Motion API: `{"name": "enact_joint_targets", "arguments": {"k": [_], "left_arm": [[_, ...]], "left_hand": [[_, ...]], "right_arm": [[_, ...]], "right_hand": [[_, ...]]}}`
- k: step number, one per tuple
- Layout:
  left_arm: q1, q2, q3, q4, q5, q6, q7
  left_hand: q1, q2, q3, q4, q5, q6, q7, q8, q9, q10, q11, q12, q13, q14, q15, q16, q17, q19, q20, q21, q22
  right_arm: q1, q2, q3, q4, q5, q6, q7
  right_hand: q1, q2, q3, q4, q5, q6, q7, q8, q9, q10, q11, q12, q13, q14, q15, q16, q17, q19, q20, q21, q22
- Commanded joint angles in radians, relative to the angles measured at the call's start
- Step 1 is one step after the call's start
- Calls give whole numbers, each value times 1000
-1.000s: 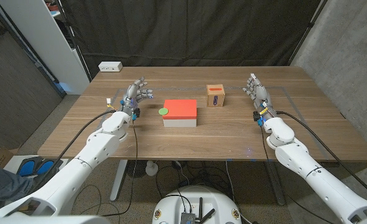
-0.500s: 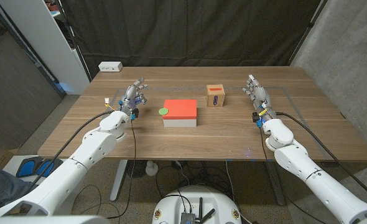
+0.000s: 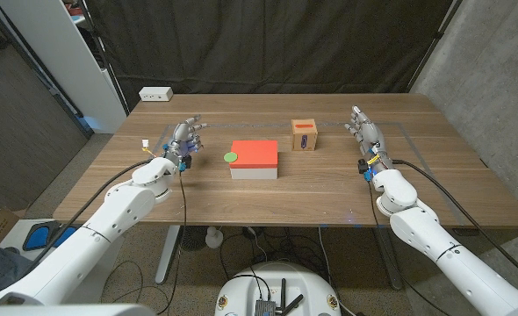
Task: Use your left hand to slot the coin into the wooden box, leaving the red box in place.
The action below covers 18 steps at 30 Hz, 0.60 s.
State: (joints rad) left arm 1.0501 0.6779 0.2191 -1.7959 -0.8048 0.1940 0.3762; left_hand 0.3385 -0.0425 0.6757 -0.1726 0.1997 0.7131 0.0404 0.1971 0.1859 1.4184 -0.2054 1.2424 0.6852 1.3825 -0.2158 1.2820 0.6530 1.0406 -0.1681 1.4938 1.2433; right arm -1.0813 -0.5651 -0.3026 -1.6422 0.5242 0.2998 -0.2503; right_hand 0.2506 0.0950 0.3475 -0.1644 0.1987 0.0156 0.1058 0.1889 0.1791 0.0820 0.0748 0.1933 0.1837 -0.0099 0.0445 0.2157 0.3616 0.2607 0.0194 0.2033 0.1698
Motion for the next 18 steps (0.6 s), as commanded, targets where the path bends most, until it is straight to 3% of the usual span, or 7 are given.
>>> {"name": "enact_joint_targets", "arguments": {"k": [1, 7, 9, 13, 18], "left_arm": [[42, 21, -44, -83, -101, 92, 57], [49, 32, -64, -100, -176, 137, 52], [43, 45, -67, -108, -196, 169, 61], [34, 82, -68, -131, -218, 229, 83], [41, 98, -85, -183, -291, 315, 158]], "left_hand": [[84, 15, 61, -16, 17, 73, 2, 21, 4, 5, 2, 34, -19, -1, 6, 30, -15, -16, -42, 45, 3], [176, 17, 110, -25, 25, 120, -4, 30, 10, 14, 7, 73, -46, 9, 9, 70, -36, -23, -45, 71, 3], [220, -3, 122, -28, 25, 106, -6, 30, 21, 16, 7, 99, -49, 16, 10, 97, -38, -25, -44, 79, 5], [283, -49, 124, -22, 22, 29, -13, 25, 49, 12, 6, 137, -65, 14, 10, 133, -57, -23, -44, 81, 3], [310, -62, 118, -14, 18, 5, -14, 38, 69, 6, 5, 152, -82, 11, 10, 163, -60, -19, -43, 76, 0]], "right_arm": [[-53, -24, 20, -82, 2, -35, -30], [-81, -45, 34, -125, 4, -54, -36], [-88, -55, 40, -136, 7, -60, -32], [-98, -70, 52, -141, 19, -55, -10], [-102, -97, 72, -137, 43, -46, 37]], "right_hand": [[22, 1, 11, -1, 7, 2, -3, 7, 4, 13, -3, 6, 5, 1, -2, 4, -1, 8, 1, -1, 5], [30, 3, 15, -3, 10, 2, -6, 7, 4, 16, -2, 7, 5, 4, 0, 5, -2, 11, 4, 0, 5], [33, 3, 16, -4, 10, 2, -6, 7, 3, 18, -3, 8, 5, 4, -1, 5, -3, 11, 4, 0, 5], [38, 3, 18, -4, 11, 2, -7, 7, 3, 21, -3, 8, 5, 6, 0, 6, -3, 12, 5, 0, 5], [42, 3, 20, -5, 13, 3, -7, 7, 3, 25, -3, 9, 6, 7, 0, 6, -4, 14, 6, 0, 5]]}}
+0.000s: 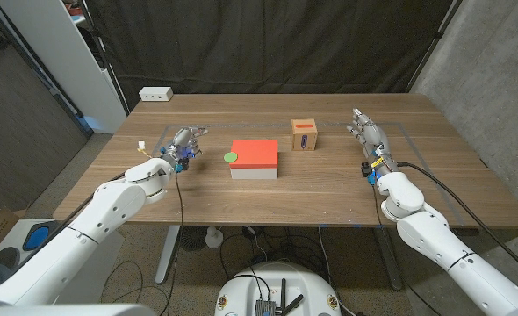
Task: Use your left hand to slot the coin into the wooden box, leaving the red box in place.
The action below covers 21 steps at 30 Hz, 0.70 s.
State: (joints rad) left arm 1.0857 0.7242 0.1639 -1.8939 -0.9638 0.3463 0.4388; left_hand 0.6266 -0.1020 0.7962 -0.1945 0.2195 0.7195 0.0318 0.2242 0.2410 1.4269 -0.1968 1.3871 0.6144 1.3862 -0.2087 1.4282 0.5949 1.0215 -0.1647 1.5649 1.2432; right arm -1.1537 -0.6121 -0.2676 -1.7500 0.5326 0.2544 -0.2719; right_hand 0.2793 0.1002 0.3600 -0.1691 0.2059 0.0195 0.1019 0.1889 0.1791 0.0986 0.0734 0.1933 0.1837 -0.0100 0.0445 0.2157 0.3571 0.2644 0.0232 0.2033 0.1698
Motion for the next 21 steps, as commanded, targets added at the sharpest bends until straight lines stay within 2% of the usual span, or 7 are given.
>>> {"name": "enact_joint_targets", "arguments": {"k": [1, 8, 11, 15, 18, 21], "left_arm": [[6, 57, -34, -94, -152, 182, 106], [6, 121, -75, -146, -305, 332, 190], [2, 148, -81, -142, -349, 361, 182], [-9, 168, -79, -125, -399, 385, 179], [-11, 194, -85, -124, -438, 403, 166], [-22, 225, -87, -124, -465, 422, 159]], "left_hand": [[27, -4, -4, 11, -3, 5, -9, 21, 22, 1, -4, 12, -17, 2, 3, 18, -11, 1, -46, 2, -1], [33, -6, -18, 22, -9, 39, -27, 79, 67, 5, -5, 37, -45, -2, 2, 44, -41, 2, -45, -11, -3], [29, -4, -21, 26, -11, 32, -30, 100, 92, 0, -7, 54, -49, -1, 2, 61, -47, 5, -46, -19, -5], [26, -3, -22, 27, -12, 29, -28, 113, 106, -2, -5, 54, -61, -2, 2, 69, -54, 7, -46, -23, -5], [24, -1, -21, 27, -13, 25, -26, 134, 128, -3, -6, 63, -74, -4, 1, 82, -63, 10, -46, -29, -5], [24, 1, -20, 27, -13, 23, -27, 142, 136, -2, -7, 68, -75, -5, 1, 87, -66, 11, -46, -31, -5]], "right_arm": [[-31, -52, 43, -29, 49, -2, 66], [-37, -77, 79, -12, 104, 13, 129], [-32, -85, 85, -2, 118, 13, 153], [-28, -86, 86, -5, 106, 7, 137], [-27, -80, 82, -18, 85, 0, 108], [-24, -71, 76, -21, 65, -2, 84]], "right_hand": [[14, -3, 8, 0, 6, -1, -4, 7, 3, 9, 1, 9, 6, 8, 0, 6, 0, 10, 3, 0, 5], [18, -3, 9, 1, 7, 2, -6, 8, 3, 12, -2, 10, 6, 10, 2, 7, 0, 11, 6, 0, 5], [19, -4, 10, 1, 7, 4, -8, 8, 3, 15, -3, 11, 6, 10, 2, 7, -1, 11, 8, -1, 5], [21, -4, 10, 1, 7, 4, -8, 8, 3, 16, -2, 11, 6, 10, 3, 7, -1, 10, 9, -1, 5], [21, -4, 10, 2, 8, 5, -7, 8, 4, 17, -2, 11, 6, 10, 3, 7, -1, 10, 9, -2, 5], [22, -5, 10, 2, 8, 6, -7, 9, 4, 18, -1, 11, 6, 12, 5, 8, -1, 10, 9, -2, 5]]}}
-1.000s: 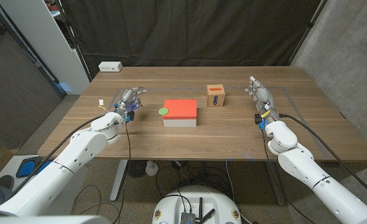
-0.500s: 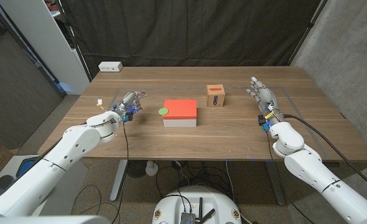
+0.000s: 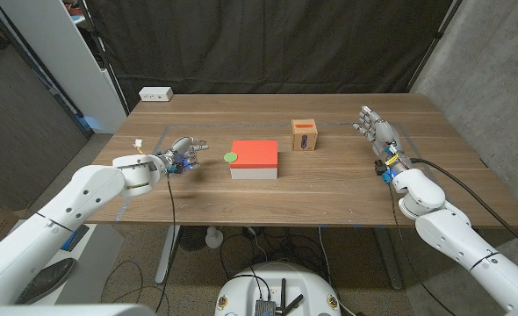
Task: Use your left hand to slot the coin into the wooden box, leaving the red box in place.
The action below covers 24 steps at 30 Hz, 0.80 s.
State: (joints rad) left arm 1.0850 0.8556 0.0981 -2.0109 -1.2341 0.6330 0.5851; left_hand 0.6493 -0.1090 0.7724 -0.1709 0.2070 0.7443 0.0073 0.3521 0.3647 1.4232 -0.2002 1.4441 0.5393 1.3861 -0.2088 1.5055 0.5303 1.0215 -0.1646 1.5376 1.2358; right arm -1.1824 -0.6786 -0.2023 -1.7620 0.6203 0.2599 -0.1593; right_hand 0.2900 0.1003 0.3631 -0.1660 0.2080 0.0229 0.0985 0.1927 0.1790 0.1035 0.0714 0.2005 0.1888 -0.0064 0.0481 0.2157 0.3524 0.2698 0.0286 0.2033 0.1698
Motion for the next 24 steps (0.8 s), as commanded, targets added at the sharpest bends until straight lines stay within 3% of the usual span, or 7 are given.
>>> {"name": "enact_joint_targets", "arguments": {"k": [1, 8, 15, 20, 24], "left_arm": [[-27, 101, -18, -2, -200, 137, 1], [-46, 103, 2, -2, -284, 141, 45], [-21, 136, -8, -35, -364, 127, 88], [-26, 162, 3, -29, -443, 132, 133], [-53, 187, 30, -25, -480, 140, 155]], "left_hand": [[1, 9, 4, 4, 0, -3, -3, 19, 17, 2, -4, 15, -1, -4, 1, 14, -1, 12, -46, -5, 2], [-10, 13, 8, 5, -1, -14, -4, 55, 53, -6, -4, 23, -24, -15, 1, 23, -19, 15, -46, -11, 1], [-12, 15, 15, 2, 0, -23, -3, 86, 81, -9, -6, 38, -31, -13, 0, 36, -23, 14, -46, -13, 2], [-12, 34, 20, 6, -1, -7, 27, 120, 100, -3, 0, 28, -71, -21, 2, 32, -54, 23, -48, -34, -12], [-12, 37, 23, 3, -3, -9, 31, 138, 114, -3, -2, 48, -63, -13, 1, 48, -50, 34, -48, -45, -8]], "right_arm": [[5, 0, 9, -9, -26, -8, -37], [7, 10, 1, 0, -31, -4, -36], [18, 12, -5, 25, -33, 2, -24], [22, 3, -2, 36, -29, -4, -14], [20, -3, 0, 37, -28, -6, -10]], "right_hand": [[12, -5, 7, -1, 6, 2, -4, 5, 4, 14, 1, 4, 1, 8, 0, 8, 3, 5, 4, -2, 5], [15, -6, 8, 0, 6, 6, -5, 5, 4, 16, 1, 3, 1, 11, -1, 9, 3, 6, 5, -2, 6], [17, -7, 8, 1, 7, 8, -5, 5, 4, 18, 2, 3, 1, 12, -1, 10, 2, 6, 6, -2, 6], [18, -8, 8, 1, 7, 9, -4, 5, 4, 19, 2, 3, 2, 12, -1, 10, 2, 7, 5, -2, 6], [18, -8, 9, 1, 7, 9, -5, 5, 4, 19, 2, 3, 2, 12, 1, 10, 2, 7, 6, -2, 6]]}}
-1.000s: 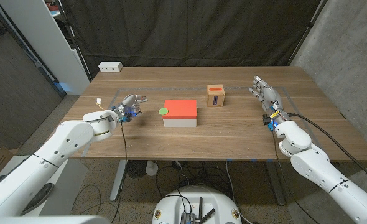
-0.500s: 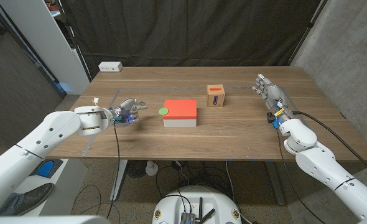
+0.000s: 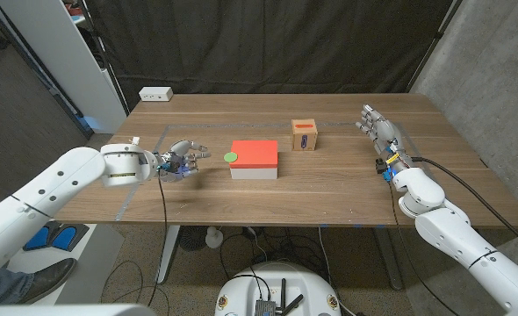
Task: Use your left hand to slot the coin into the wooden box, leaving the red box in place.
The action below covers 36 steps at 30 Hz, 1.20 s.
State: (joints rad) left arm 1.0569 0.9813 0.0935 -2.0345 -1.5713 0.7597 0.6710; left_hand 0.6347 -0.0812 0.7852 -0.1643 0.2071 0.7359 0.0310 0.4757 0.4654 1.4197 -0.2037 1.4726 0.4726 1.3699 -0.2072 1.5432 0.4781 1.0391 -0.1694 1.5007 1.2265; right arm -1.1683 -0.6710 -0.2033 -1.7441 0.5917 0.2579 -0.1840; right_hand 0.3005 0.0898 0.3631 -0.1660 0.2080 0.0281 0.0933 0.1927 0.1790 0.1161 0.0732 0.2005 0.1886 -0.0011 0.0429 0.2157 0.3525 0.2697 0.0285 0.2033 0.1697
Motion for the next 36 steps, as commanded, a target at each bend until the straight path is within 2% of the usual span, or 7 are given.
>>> {"name": "enact_joint_targets", "arguments": {"k": [1, 8, 18, 28, 36], "left_arm": [[-35, 66, 43, -3, -151, 14, 77], [-121, 103, 105, -13, -198, 34, 141], [-240, 92, 213, 29, -226, 56, 168], [-276, 55, 273, 107, -195, 57, 58], [-279, 46, 274, 120, -188, 56, 6]], "left_hand": [[3, 10, 11, -4, -3, -11, 8, 16, 17, -2, 1, 23, 6, 3, -1, 12, -1, 19, -43, -11, 2], [3, 4, 16, -7, -5, -82, 5, 3, 8, -17, 0, 35, 18, 2, -1, 18, 1, 30, -42, -26, 4], [1, -1, 23, -6, -6, -94, 9, 10, -9, -15, 0, 29, 7, -1, -2, 18, 2, 36, -42, -42, 5], [-1, 6, 31, -5, -6, -91, 16, 19, -22, -19, 0, 29, 14, 2, -3, 19, 9, 39, -42, -53, 6], [-15, 3, 28, -1, -9, -95, 20, 25, -33, -22, 0, 25, 14, -1, -2, 18, 9, 45, -41, -59, 6]], "right_arm": [[4, -12, 1, 18, 2, -6, 14], [-4, -15, 5, 27, 6, 6, 22], [-28, -17, 18, 27, 16, 13, 18], [-43, -28, 30, 10, 14, -5, -1], [-59, -47, 37, -18, 11, -44, -20]], "right_hand": [[8, 2, 9, 2, 7, 3, 0, 5, 4, 7, 0, 3, 2, 6, 5, 10, 2, 7, 6, -2, 6], [10, 2, 9, 2, 8, 3, -1, 4, 4, 8, 0, 3, 2, 6, 4, 10, 2, 6, 6, -3, 6], [14, 0, 10, 3, 9, 1, -2, 3, 4, 12, 2, 3, 2, 8, 7, 10, 1, 7, 7, -3, 6], [16, -1, 10, 3, 9, 1, -3, 2, 4, 14, 1, 3, 3, 10, 7, 11, 1, 7, 8, -3, 6], [17, -1, 10, 4, 10, 0, -5, 2, 4, 15, 2, 3, 3, 9, 7, 11, 0, 7, 8, -3, 6]]}}
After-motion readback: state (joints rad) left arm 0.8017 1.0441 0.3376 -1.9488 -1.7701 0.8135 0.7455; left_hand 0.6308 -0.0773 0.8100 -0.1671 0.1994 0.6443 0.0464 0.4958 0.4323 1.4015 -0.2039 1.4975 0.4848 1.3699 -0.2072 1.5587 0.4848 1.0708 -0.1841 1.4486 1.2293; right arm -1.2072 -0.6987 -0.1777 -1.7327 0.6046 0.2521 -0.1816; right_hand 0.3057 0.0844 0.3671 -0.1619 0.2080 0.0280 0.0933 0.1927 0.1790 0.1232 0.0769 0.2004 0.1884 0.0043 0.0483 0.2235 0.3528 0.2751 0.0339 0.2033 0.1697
